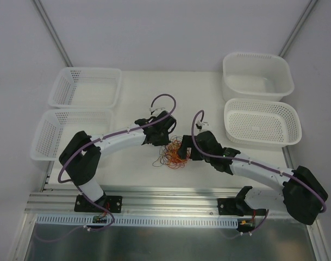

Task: Untangle the cables

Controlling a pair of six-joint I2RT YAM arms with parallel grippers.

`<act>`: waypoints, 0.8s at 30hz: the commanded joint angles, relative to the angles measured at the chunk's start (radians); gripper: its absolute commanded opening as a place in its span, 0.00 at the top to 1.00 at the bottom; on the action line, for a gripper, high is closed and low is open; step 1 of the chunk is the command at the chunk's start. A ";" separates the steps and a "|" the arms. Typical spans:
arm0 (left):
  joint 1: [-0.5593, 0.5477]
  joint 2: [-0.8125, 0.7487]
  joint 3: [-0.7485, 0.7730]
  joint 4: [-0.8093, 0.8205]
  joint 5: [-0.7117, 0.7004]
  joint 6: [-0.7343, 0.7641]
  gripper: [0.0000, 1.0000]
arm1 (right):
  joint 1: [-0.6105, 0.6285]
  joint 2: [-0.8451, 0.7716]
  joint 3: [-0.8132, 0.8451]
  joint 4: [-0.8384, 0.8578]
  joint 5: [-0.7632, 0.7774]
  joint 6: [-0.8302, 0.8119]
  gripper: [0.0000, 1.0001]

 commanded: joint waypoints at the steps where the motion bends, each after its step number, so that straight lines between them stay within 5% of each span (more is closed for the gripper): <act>1: -0.015 -0.017 0.001 -0.014 0.017 -0.018 0.92 | -0.003 0.045 0.009 0.101 -0.021 0.048 0.00; 6: -0.015 -0.045 -0.013 -0.015 0.008 -0.013 1.00 | -0.004 0.109 0.011 0.129 -0.023 0.068 0.04; 9: -0.015 -0.080 -0.010 -0.017 -0.010 0.010 1.00 | -0.009 0.146 0.011 0.137 -0.014 0.078 0.17; 12: -0.015 -0.146 -0.009 -0.022 -0.052 0.055 1.00 | -0.023 0.172 0.006 0.140 -0.021 0.088 0.40; 15: -0.010 -0.224 0.004 -0.048 -0.121 0.121 1.00 | -0.046 0.166 0.006 0.097 -0.018 0.086 0.77; 18: 0.019 -0.304 0.026 -0.095 -0.188 0.194 1.00 | -0.078 0.113 0.005 0.019 0.006 0.068 0.95; 24: 0.172 -0.471 0.100 -0.178 -0.259 0.325 1.00 | -0.182 -0.047 0.026 -0.223 0.043 -0.021 0.99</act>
